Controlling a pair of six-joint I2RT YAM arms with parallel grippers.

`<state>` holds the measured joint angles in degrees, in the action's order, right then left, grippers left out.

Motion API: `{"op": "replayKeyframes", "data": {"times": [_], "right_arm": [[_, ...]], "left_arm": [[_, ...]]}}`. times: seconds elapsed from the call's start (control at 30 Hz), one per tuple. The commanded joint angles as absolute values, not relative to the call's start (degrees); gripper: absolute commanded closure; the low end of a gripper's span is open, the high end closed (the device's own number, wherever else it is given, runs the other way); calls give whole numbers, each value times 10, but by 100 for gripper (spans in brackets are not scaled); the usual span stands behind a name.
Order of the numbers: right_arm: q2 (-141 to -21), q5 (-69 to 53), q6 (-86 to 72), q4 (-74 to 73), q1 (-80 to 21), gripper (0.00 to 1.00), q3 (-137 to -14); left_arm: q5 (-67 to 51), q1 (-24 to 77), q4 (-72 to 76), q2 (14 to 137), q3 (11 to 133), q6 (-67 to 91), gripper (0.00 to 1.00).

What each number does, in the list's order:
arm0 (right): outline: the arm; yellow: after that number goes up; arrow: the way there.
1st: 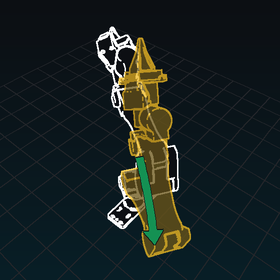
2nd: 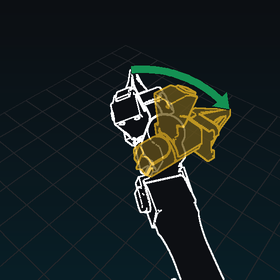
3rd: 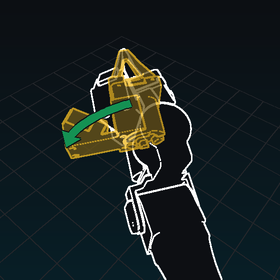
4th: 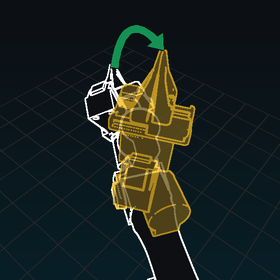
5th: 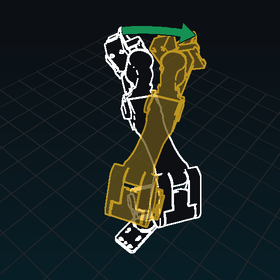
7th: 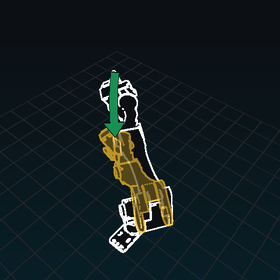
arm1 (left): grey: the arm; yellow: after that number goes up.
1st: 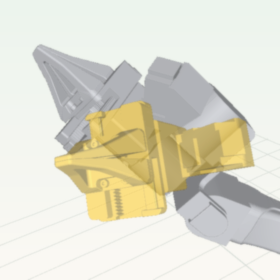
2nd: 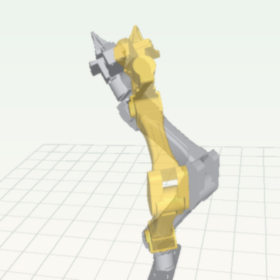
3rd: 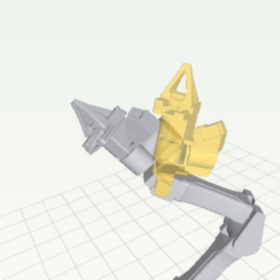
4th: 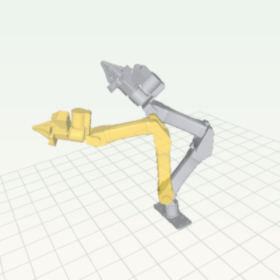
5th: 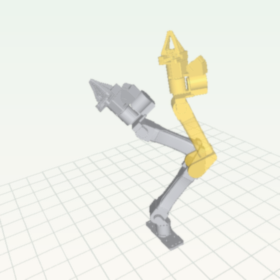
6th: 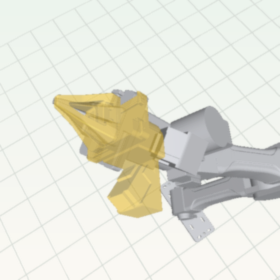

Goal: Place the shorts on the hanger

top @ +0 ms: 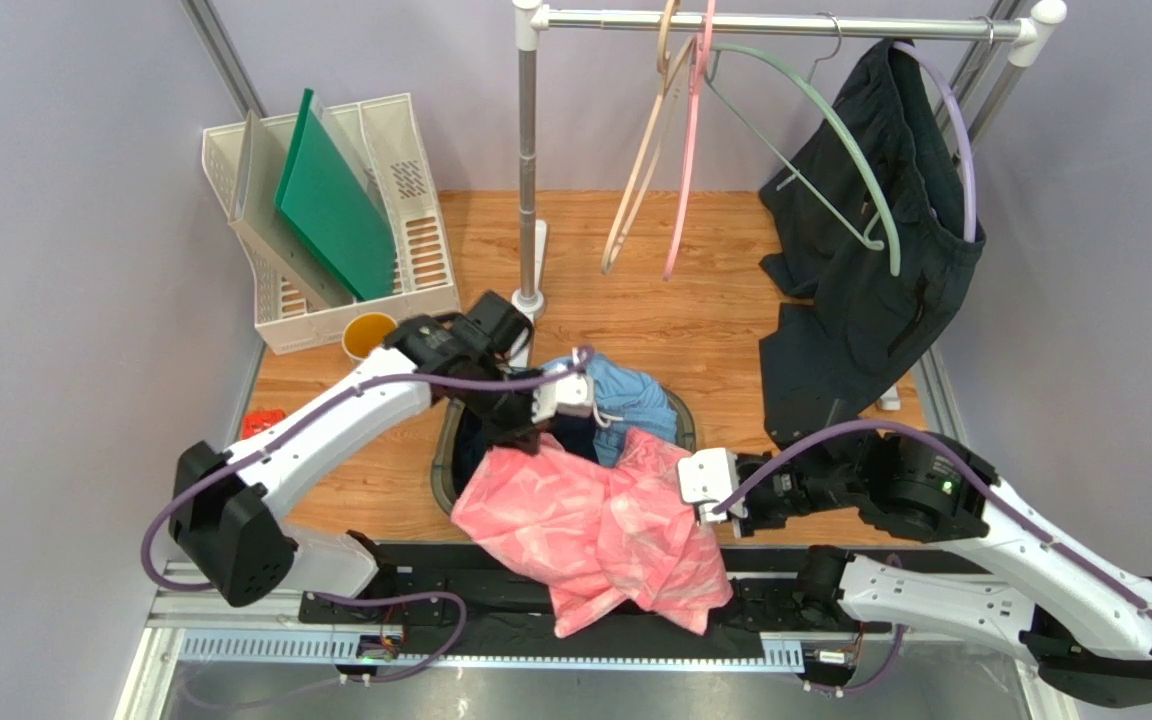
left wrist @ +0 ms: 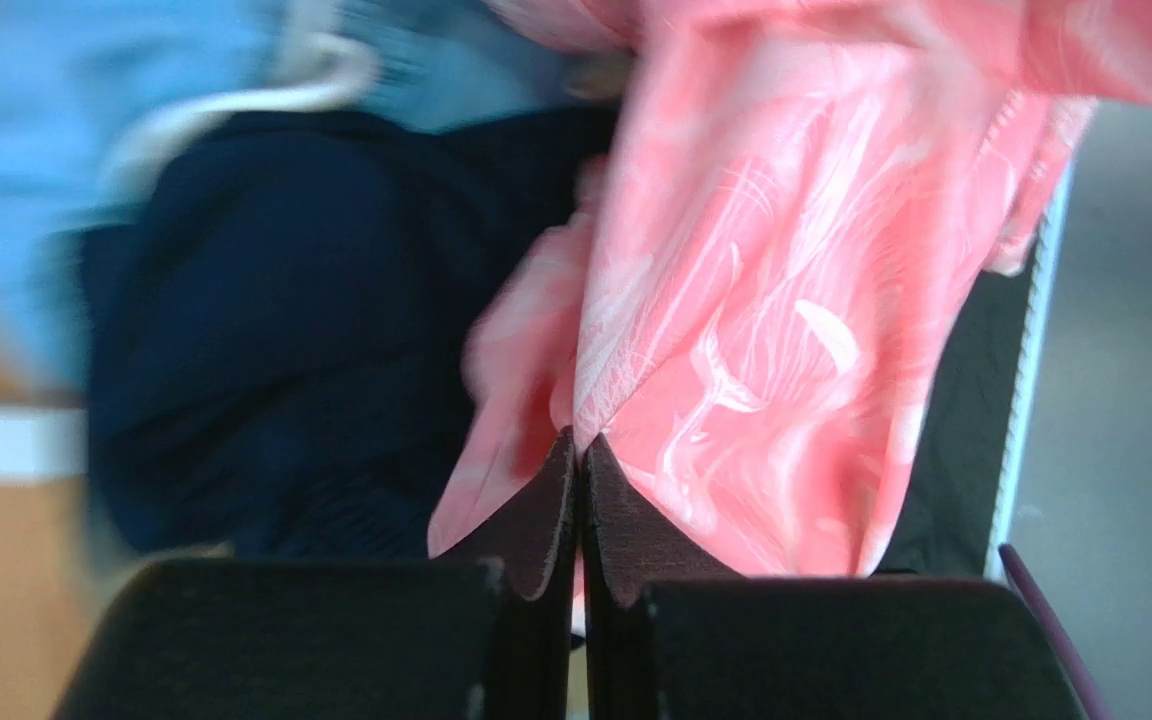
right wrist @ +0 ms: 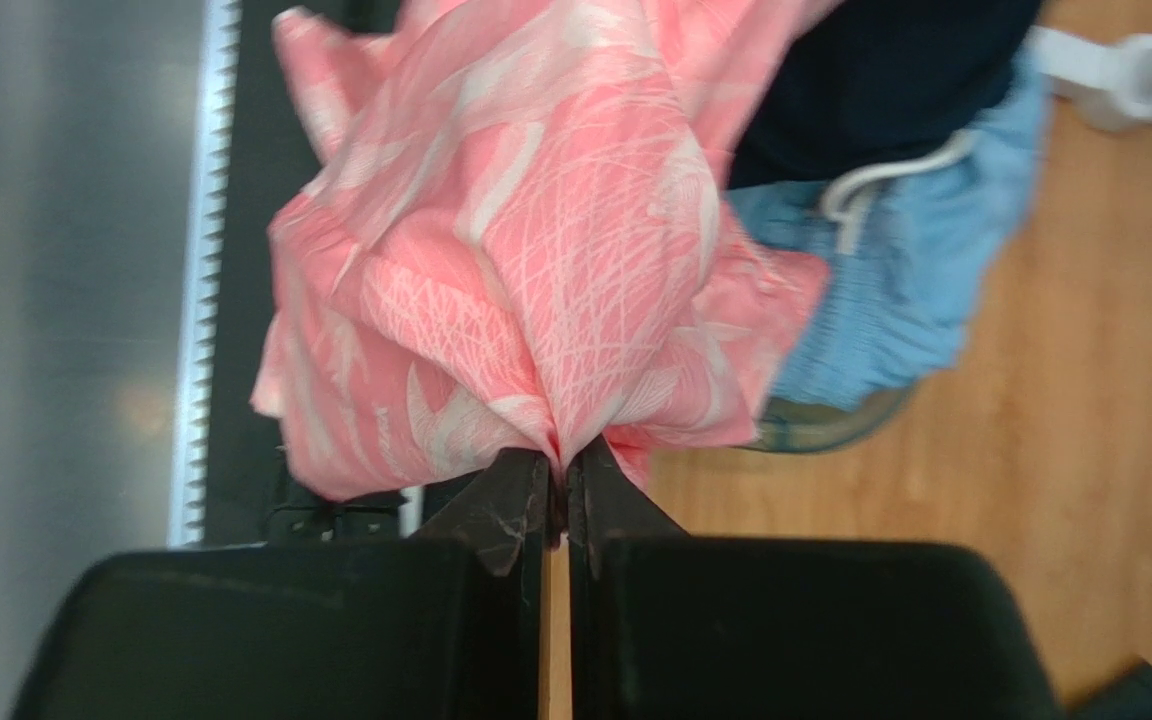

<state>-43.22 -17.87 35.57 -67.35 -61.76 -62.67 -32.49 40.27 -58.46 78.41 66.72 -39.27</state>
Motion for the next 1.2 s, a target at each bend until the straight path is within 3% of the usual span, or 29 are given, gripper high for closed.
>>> {"op": "replayKeyframes", "data": {"times": [0.0,0.2,0.3,0.4,0.5,0.53,0.63,0.73,0.83,0.9,1.03,1.17], "right_arm": [[-449,-9,329,-594,-620,100,-728],[-524,86,389,-556,-617,100,-868],[-536,101,445,-555,-614,100,-878],[-504,53,483,-583,-613,100,-797],[-472,-10,516,-601,-614,77,-660],[-455,-18,529,-605,-615,59,-626],[-433,-43,554,-626,-616,30,-519],[-418,-71,538,-656,-616,10,-500],[-417,-67,503,-667,-616,9,-524],[-417,-56,476,-658,-616,10,-540],[-420,-18,423,-603,-613,11,-549],[-437,-21,374,-522,-592,15,-560]], "left_arm": [[-361,322,-634,708,825,-361,100],[-332,286,-657,709,1012,-326,100],[-313,286,-641,703,1014,-314,100],[-355,290,-658,678,950,-350,100],[-322,355,-673,662,827,-426,100],[-309,399,-671,651,789,-440,100],[-277,468,-641,640,625,-473,100],[-275,493,-631,638,577,-497,89],[-307,501,-685,629,563,-525,73],[-315,501,-708,616,569,-531,67],[-317,485,-739,614,643,-497,62],[-412,381,-718,638,727,-434,55]]}}
